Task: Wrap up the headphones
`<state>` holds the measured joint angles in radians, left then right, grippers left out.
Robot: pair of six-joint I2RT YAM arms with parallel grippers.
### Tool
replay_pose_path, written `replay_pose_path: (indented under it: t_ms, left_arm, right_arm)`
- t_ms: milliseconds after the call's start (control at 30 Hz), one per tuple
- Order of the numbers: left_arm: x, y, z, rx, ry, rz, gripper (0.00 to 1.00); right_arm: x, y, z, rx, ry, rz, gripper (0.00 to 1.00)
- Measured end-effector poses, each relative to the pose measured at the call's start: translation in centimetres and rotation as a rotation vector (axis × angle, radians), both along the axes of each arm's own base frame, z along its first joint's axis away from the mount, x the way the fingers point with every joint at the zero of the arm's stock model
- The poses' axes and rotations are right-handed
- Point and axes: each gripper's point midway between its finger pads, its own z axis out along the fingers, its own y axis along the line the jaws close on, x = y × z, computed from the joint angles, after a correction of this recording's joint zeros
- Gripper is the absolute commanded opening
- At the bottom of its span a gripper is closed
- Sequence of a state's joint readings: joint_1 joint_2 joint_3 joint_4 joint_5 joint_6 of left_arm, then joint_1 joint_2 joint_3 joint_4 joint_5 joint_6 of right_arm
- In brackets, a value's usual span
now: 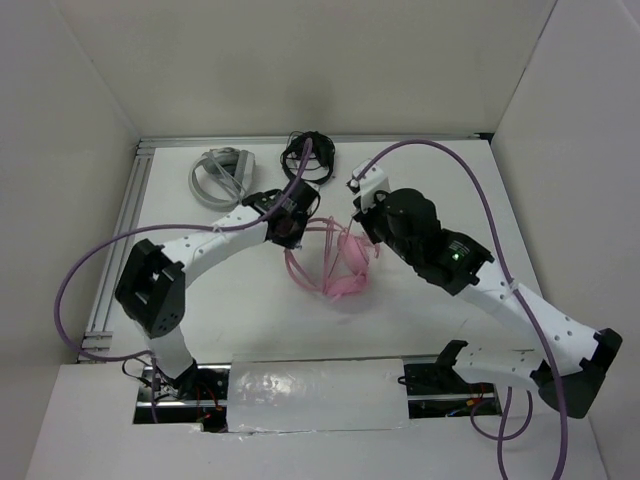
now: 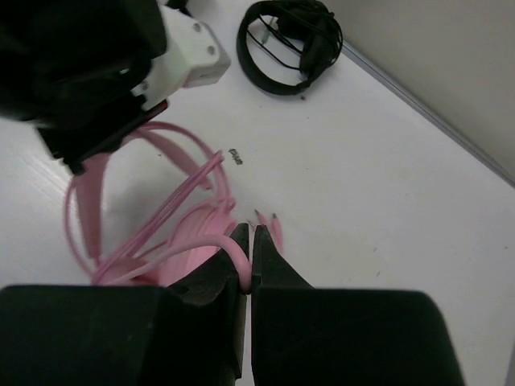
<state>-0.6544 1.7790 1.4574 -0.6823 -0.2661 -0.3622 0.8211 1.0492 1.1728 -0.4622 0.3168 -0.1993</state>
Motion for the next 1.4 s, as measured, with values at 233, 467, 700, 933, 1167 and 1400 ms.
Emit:
replay_pose_path:
  t_ms: [233,467,700,933,1167,1400]
  left_arm:
    - [-3.9,-1.0,1.8,-0.047,-0.039,-0.105,0.00]
    - [-5.2,-0.7,2.8,-0.108,-0.074,-0.117,0.00]
    - [-7.7,-1.9,5.0,-0.216,-0.125,-0.228,0.00]
    - [-9.0,-3.0,5.6,-0.246,-0.121,-0.300,0.00]
    - [-9.3,-2.4,7.6,-0.275,-0.168,-0.297,0.00]
    - [-10.9,-2.4,12.0,-0.391,-0.245,-0.355,0.00]
  right_arm:
    - [2.8,-0.4,-1.6,-0.084,0.000,-0.032,0.00]
    - [4.3,-1.1,-1.6,-0.028,0.023,0.006,0.01]
    - [5.8,0.7,-4.2,0.018,0.117,0.143,0.01]
    - [5.9,2.1,-6.1,0.037,0.183,0.227,0.01]
    - [6.0,1.6,-8.5,0.100,0.224,0.239,0.04]
    - [3.2,3.9,-9.7,0.178,0.280,0.429,0.14]
